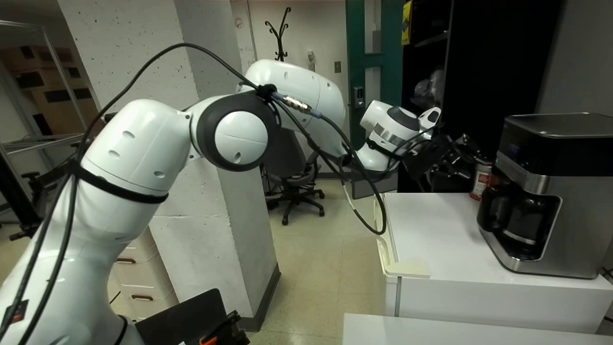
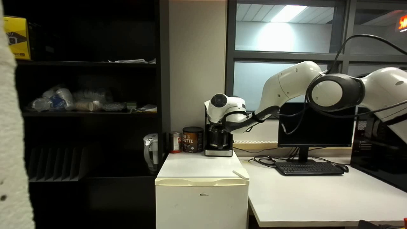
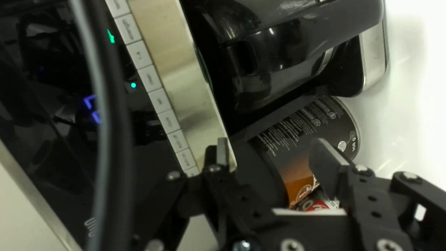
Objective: Turn off the coffeemaker
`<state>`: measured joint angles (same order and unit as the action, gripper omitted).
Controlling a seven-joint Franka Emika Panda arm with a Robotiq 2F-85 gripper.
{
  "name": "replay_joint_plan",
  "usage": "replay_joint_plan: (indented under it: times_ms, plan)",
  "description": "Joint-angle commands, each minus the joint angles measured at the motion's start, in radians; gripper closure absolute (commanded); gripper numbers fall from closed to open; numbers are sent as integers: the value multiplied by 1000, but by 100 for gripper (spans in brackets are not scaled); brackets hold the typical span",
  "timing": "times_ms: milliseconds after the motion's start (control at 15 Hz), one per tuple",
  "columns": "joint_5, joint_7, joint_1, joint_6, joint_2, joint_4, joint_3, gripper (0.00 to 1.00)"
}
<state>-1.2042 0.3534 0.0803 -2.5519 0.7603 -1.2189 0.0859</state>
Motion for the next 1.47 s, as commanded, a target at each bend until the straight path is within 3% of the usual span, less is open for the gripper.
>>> replay_joint_plan:
  times_ms: [0, 200, 333, 1400]
  plan:
    - [-15, 15, 23, -19, 75, 115, 33, 69]
    - [-22, 22, 34, -17, 105, 168, 51, 92]
    - [-22, 22, 38, -18, 122, 200, 60, 100]
    - [5, 10, 20, -3, 219, 332, 106, 100]
